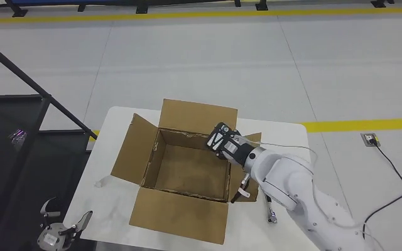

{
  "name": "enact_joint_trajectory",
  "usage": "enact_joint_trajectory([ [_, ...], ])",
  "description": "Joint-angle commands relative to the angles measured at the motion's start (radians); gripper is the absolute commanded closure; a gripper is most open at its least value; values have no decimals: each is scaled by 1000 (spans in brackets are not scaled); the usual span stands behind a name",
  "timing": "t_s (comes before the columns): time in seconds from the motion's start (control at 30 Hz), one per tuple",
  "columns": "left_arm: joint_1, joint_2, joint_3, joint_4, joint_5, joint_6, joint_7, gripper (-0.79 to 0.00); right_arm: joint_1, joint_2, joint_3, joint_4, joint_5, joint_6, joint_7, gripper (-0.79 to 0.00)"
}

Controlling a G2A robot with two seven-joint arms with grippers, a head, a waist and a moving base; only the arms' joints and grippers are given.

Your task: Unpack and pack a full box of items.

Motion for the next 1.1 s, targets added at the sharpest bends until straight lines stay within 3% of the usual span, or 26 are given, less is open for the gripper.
enact_joint_trajectory([
  [0.0, 0, 0, 0, 0, 0, 0, 0, -785, 0, 0, 0, 0, 0, 0, 0, 0],
  [0.43, 0, 0, 0, 0, 0, 0, 0, -785, -9, -2, -10, 4, 4, -19, -24, 0],
  [0.57, 0, 0, 0, 0, 0, 0, 0, -785, 72, -28, -97, 111, 17, -88, -24, 0],
  [0.77, 0, 0, 0, 0, 0, 0, 0, -785, 286, -124, -297, 376, 107, -139, -21, 0],
  [0.93, 0, 0, 0, 0, 0, 0, 0, -785, 435, -239, -451, 647, 214, -187, -54, 0],
  [1.07, 0, 0, 0, 0, 0, 0, 0, -785, 494, -333, -544, 839, 269, -225, -101, 0],
])
